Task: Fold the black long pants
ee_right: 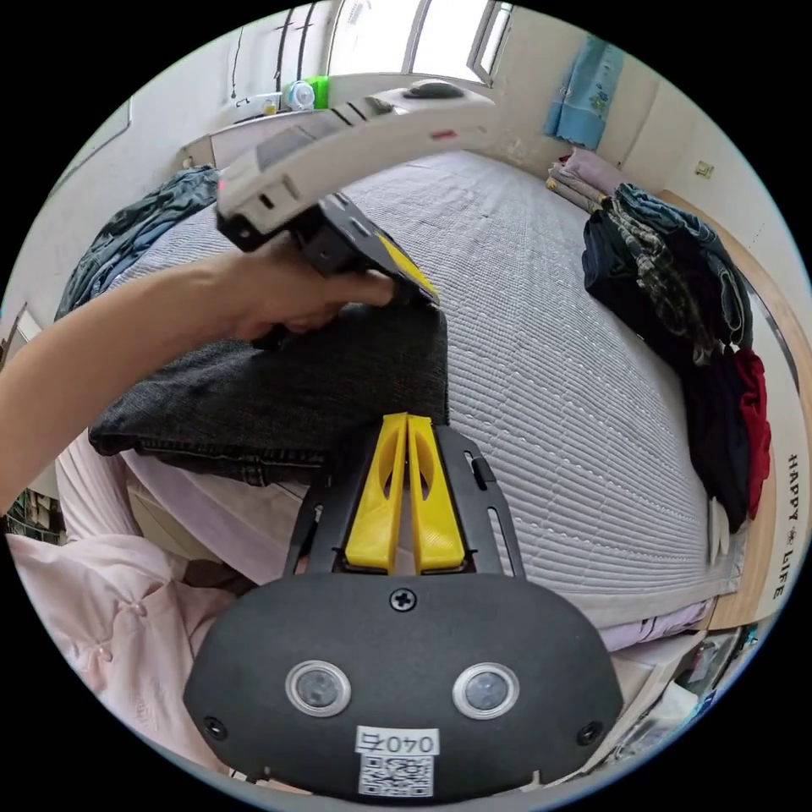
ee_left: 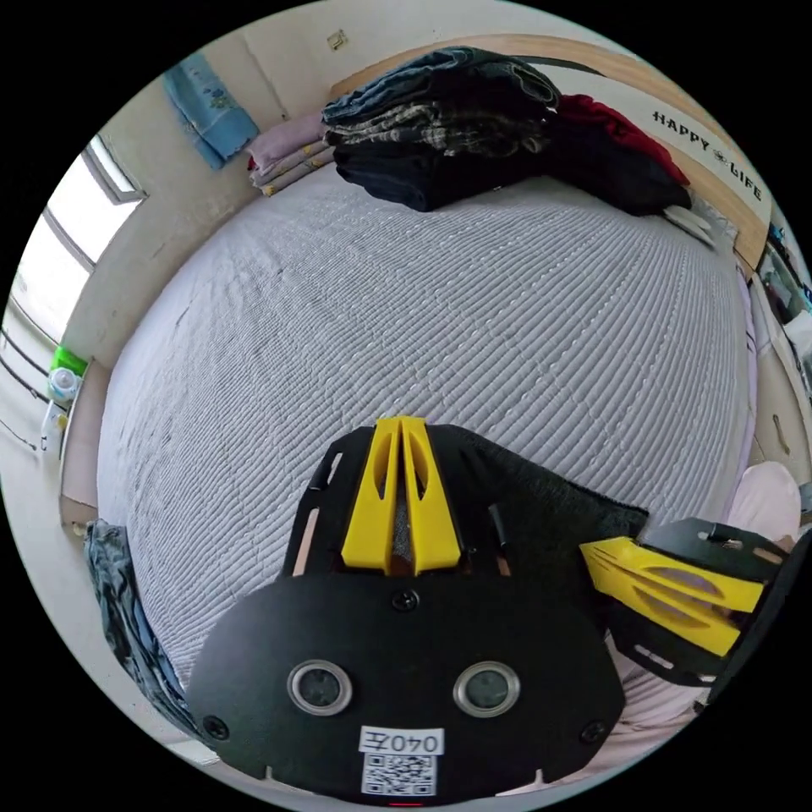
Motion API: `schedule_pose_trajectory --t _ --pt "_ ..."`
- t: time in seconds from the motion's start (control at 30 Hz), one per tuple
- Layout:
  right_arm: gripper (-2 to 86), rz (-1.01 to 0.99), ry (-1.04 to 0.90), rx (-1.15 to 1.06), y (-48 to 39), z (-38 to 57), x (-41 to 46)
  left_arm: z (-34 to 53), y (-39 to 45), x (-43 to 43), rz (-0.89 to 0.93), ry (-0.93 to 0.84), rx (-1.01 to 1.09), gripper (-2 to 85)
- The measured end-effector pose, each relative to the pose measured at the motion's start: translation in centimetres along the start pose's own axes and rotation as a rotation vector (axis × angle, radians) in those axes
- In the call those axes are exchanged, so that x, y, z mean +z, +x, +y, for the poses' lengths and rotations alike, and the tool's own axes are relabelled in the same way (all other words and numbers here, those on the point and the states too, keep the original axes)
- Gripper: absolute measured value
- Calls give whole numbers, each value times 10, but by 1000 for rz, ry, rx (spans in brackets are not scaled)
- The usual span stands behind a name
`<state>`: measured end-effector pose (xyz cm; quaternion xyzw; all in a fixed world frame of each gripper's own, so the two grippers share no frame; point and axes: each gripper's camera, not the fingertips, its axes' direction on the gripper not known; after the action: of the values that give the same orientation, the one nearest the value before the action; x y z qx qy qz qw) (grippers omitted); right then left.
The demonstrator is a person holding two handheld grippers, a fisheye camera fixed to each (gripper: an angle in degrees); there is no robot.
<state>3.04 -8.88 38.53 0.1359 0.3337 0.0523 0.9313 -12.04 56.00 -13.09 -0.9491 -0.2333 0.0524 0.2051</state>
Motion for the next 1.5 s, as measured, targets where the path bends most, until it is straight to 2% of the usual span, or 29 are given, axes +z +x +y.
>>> schedule_pose_trajectory --t 0.07,0.1,0.2,0.27,0.33,0.47,0.57,0.7,0.83,0.9,0.97,1.0,1.07,1.1,1.17,1.27,1.33,1.5 --pt "-10 36 -2 -24 -13 1 -1 -10 16 -13 -153 -4 81 -10" --pt "-10 46 -12 -25 -18 0 -5 -9 14 -22 -160 18 91 -9" --pt "-10 58 78 71 -12 3 -35 15 -35 -96 -42 172 -41 -9" --pt "-10 36 157 109 -7 1 -51 60 -85 -157 129 283 -132 -9" --pt "-9 -6 162 112 -7 -15 -49 99 -110 -189 187 304 -174 -10" --pt "-9 62 112 83 -27 -37 -27 182 -125 -225 123 178 -276 -12" --pt "-9 75 32 38 -46 -39 -4 212 -113 -234 131 97 -263 -12" --pt "-9 78 28 24 -57 -28 28 209 -95 -207 143 -44 -195 -12" --pt "-9 71 -3 7 -59 -33 29 195 -90 -209 83 -57 -156 -12" --pt "-9 81 -26 55 -58 -39 18 190 -99 -222 103 -56 -151 -11" --pt "-9 60 68 13 -74 -33 -12 188 -137 -252 204 -2 -236 -9" --pt "-9 -22 150 -41 -90 -25 -33 190 -150 -262 215 40 -278 -9" --pt "-10 -236 180 -153 -119 -17 -49 187 -196 -292 250 158 -379 -9" --pt "-10 -388 160 -239 -141 -13 -51 182 -204 -294 261 153 -380 -9" --pt "-10 -487 147 -307 -172 -11 -47 157 -223 -289 241 109 -364 -9" --pt "-10 -384 134 -392 -214 -10 -34 126 -218 -264 202 -8 -282 -9" --pt "-9 -314 18 -452 -231 -7 -9 116 -206 -245 138 -66 -205 -9" --pt "-10 -339 -76 -477 -220 3 -17 113 -228 -262 224 -15 -307 -9"
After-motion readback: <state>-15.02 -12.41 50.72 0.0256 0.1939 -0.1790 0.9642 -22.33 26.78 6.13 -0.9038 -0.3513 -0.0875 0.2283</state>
